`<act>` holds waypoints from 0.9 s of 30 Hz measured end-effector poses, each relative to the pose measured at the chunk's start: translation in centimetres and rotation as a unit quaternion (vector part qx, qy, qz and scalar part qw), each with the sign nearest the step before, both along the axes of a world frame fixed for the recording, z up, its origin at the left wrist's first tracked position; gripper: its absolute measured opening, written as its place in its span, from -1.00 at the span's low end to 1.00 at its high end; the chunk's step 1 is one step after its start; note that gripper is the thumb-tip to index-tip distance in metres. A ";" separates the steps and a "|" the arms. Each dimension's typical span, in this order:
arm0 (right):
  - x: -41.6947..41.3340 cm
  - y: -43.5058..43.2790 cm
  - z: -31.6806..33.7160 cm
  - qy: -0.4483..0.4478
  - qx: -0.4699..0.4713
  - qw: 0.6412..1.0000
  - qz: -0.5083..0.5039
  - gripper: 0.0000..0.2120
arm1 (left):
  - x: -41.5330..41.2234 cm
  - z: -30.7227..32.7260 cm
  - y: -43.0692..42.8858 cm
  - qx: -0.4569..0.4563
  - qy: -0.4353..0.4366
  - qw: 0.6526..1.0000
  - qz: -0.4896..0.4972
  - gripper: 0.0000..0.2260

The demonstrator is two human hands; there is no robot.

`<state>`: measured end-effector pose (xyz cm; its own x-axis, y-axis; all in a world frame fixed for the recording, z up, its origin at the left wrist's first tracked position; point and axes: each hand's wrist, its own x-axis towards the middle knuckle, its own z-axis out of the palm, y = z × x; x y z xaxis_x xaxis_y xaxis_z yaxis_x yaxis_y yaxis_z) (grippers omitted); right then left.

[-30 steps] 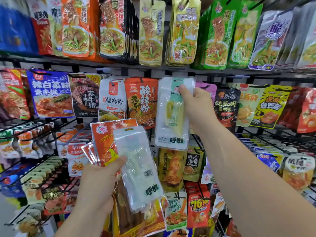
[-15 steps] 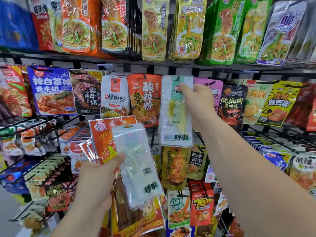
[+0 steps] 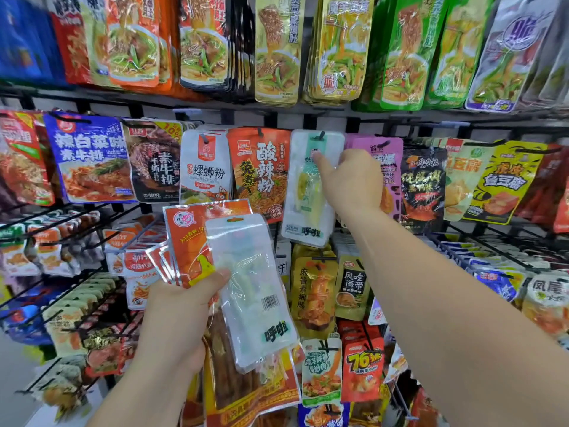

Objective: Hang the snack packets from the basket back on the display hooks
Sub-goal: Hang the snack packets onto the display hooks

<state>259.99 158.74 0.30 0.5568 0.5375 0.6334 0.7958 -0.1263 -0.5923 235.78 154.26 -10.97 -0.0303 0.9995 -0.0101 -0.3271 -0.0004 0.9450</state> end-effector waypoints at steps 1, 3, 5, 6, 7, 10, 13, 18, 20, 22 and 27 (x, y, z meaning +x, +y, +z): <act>0.0 -0.2 -0.4 -0.012 -0.003 1.000 0.001 -0.44 | 0.0 0.0 -0.1 0.002 0.001 1.000 -0.002 -0.92; 0.1 -1.0 -1.3 -0.031 0.000 1.000 0.001 -0.53 | 0.0 0.0 -0.4 0.002 0.004 1.000 -0.005 -0.92; 0.0 -2.2 -2.5 -0.032 0.008 0.999 0.005 -0.67 | -0.1 -0.2 -0.5 0.000 0.004 1.000 -0.004 -0.94; -0.2 -3.0 -3.2 -0.025 0.016 1.000 0.009 -0.68 | 0.0 -0.2 -0.6 0.000 0.004 1.000 -0.004 -0.95; -0.5 -3.9 -3.9 -0.018 0.030 0.999 0.021 -0.68 | 0.0 -0.3 -0.7 0.001 0.003 1.000 -0.006 -0.95; -2.3 -6.5 -6.3 0.023 0.053 0.993 0.103 -0.74 | 0.2 -0.3 -1.2 0.007 0.011 1.000 -0.014 -0.94; -5.2 -8.5 -8.8 0.127 -0.045 0.968 0.212 -0.61 | 0.7 -0.4 -1.7 0.017 0.020 0.999 -0.029 -0.94; -6.9 -10.0 -11.3 0.239 -0.099 0.916 0.308 -0.67 | 1.4 -0.9 -2.6 0.025 0.033 0.998 -0.039 -0.93; -6.7 -10.3 -11.6 0.256 -0.096 0.906 0.324 -0.72 | 1.6 -1.2 -2.8 0.015 0.034 0.998 -0.046 -0.94; -6.4 -10.6 -11.9 0.261 -0.093 0.902 0.331 -0.78 | 1.8 -1.5 -3.0 0.003 0.033 0.998 -0.053 -0.94; -5.5 -10.9 -12.3 0.264 -0.078 0.909 0.313 -0.85 | 2.2 -1.9 -3.3 -0.016 0.035 0.998 -0.048 -0.93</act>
